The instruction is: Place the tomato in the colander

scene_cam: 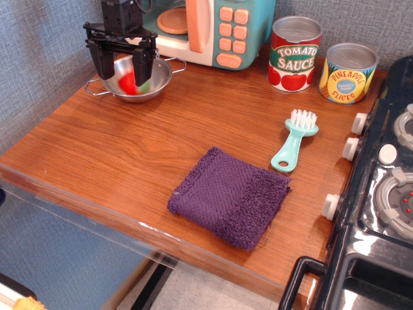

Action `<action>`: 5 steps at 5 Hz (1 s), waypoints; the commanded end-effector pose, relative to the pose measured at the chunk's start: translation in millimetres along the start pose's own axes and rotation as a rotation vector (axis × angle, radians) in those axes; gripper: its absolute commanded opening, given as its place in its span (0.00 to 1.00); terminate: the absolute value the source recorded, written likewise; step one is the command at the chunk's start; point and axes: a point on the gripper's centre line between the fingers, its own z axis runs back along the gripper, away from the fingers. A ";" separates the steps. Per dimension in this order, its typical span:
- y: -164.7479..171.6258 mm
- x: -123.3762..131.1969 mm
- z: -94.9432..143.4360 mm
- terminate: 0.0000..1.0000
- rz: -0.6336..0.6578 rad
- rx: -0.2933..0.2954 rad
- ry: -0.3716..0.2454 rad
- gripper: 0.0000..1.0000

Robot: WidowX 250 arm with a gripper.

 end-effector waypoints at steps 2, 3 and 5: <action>-19.0 -12.9 69.1 0.00 -0.100 0.044 -0.190 1.00; -26.1 -25.5 80.7 0.00 -0.122 0.022 -0.233 1.00; -26.0 -26.2 80.2 0.00 -0.122 0.018 -0.231 1.00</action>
